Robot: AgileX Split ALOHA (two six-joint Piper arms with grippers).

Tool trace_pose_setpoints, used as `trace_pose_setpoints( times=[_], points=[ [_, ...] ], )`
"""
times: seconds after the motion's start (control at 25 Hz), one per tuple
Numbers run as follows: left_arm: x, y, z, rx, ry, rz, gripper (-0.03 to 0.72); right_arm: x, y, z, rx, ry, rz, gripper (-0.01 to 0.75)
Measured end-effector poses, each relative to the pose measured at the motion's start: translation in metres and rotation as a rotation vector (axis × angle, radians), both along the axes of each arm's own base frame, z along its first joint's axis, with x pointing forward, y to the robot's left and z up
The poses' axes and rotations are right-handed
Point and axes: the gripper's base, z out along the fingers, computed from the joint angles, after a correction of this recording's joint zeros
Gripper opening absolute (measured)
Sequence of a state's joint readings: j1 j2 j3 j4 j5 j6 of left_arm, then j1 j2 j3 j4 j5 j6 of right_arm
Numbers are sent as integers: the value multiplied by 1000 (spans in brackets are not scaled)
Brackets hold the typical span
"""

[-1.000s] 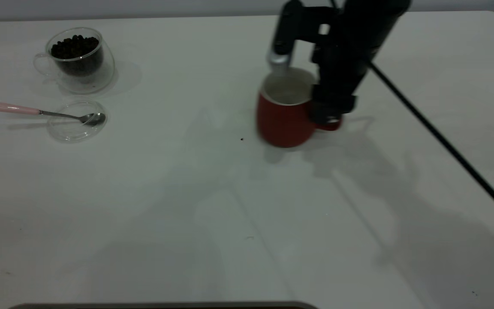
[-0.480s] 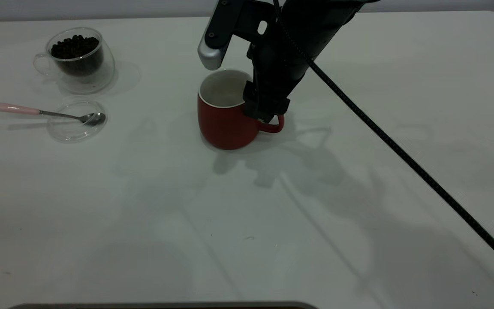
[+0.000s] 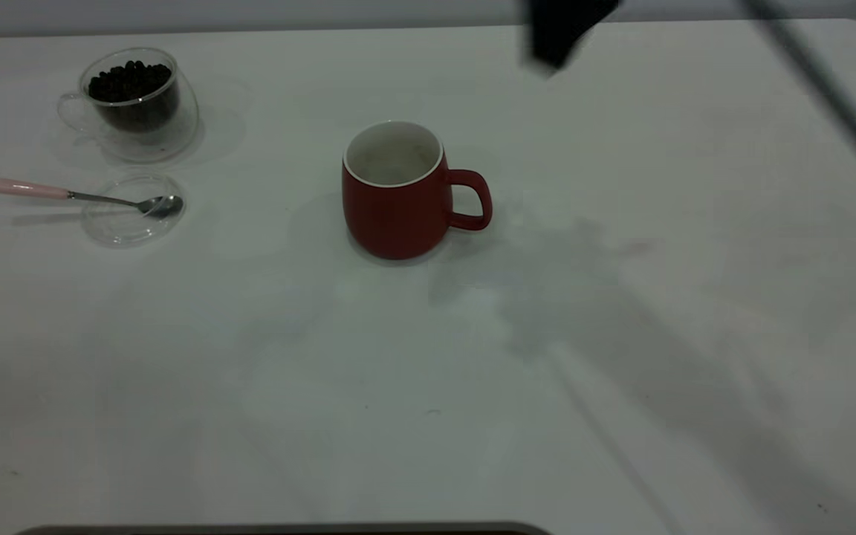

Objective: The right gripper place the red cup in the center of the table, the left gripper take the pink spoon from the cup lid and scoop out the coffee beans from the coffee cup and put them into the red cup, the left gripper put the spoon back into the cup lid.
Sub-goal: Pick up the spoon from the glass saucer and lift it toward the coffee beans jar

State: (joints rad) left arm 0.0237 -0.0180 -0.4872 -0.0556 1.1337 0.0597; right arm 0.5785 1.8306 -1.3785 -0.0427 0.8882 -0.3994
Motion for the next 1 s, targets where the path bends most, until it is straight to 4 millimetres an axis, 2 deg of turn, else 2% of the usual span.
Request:
trace_pose_setpoints(
  times=[0.12, 0.24, 0.4, 0.56, 0.72, 0.84, 1.0],
  points=[
    [0, 0, 0, 0, 0, 0, 547, -26, -26, 43, -89, 33, -98, 588],
    [0, 0, 0, 0, 0, 0, 547, -48, -42, 75, -87, 29, -167, 588],
    [0, 0, 0, 0, 0, 0, 547, -78, -56, 95, -9, 21, -180, 588],
    [0, 0, 0, 0, 0, 0, 547, -118, -80, 94, 13, 38, -182, 588],
    [0, 0, 0, 0, 0, 0, 547, -154, -102, 81, 17, 65, -193, 588],
    [0, 0, 0, 0, 0, 0, 547, -175, -115, 68, 19, 89, -247, 588],
    [0, 0, 0, 0, 0, 0, 547, -193, -128, 54, 39, 114, -392, 588]
  ],
)
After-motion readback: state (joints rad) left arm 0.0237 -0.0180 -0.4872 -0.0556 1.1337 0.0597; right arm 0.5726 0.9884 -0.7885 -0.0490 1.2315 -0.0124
